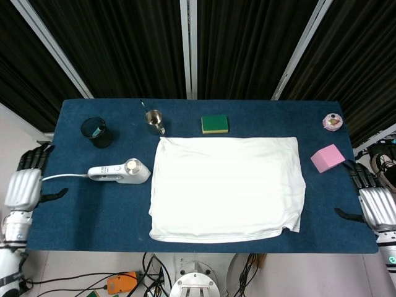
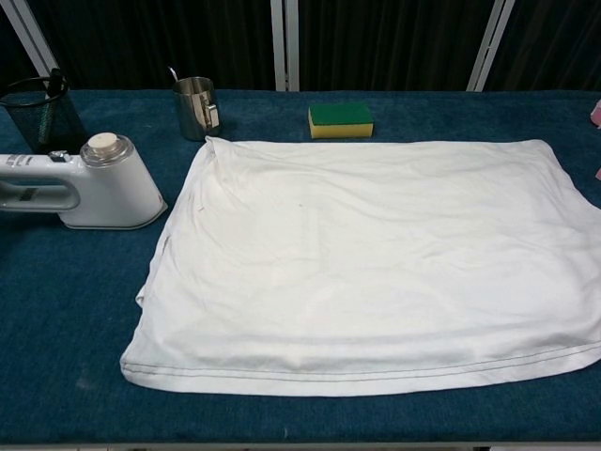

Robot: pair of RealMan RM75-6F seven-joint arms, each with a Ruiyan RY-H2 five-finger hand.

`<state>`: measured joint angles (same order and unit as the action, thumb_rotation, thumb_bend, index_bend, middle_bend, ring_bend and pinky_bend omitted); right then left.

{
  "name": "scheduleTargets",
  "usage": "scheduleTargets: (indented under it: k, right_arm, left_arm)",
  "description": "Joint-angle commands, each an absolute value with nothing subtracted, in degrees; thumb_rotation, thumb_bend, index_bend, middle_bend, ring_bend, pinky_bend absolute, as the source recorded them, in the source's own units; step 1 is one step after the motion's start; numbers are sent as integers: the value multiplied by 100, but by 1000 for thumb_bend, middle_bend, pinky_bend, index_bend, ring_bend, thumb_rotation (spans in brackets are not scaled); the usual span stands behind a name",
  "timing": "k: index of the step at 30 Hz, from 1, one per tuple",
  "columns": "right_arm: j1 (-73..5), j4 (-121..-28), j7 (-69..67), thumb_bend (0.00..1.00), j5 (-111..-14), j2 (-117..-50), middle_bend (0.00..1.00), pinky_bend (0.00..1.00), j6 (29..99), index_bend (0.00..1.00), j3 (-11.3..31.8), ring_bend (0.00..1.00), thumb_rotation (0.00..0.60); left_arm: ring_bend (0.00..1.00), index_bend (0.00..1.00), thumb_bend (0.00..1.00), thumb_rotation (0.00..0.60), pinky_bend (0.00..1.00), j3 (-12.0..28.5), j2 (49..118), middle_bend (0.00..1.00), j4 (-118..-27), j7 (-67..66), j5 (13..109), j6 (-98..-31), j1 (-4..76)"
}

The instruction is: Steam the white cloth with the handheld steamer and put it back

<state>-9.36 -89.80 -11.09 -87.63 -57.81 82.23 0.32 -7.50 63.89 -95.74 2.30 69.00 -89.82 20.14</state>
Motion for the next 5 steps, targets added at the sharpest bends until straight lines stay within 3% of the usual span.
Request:
scheduleTargets:
  k: [1,5]
  right_arm:
    - [-811,-9096,-1024,186,-8767,-5703,90,168,8368,41,52,41,600]
    - [-745,-9188,-1034,186,-8811,-5682,90,168,8413,41,36,41,600]
  left_arm:
    - [0,8,59,600,0,-1039,6383,33,-9237,501,7347,-9462,1300]
    - [0,21,59,600,0,-1034,6551,40,-9115,553,7567,-9778,863]
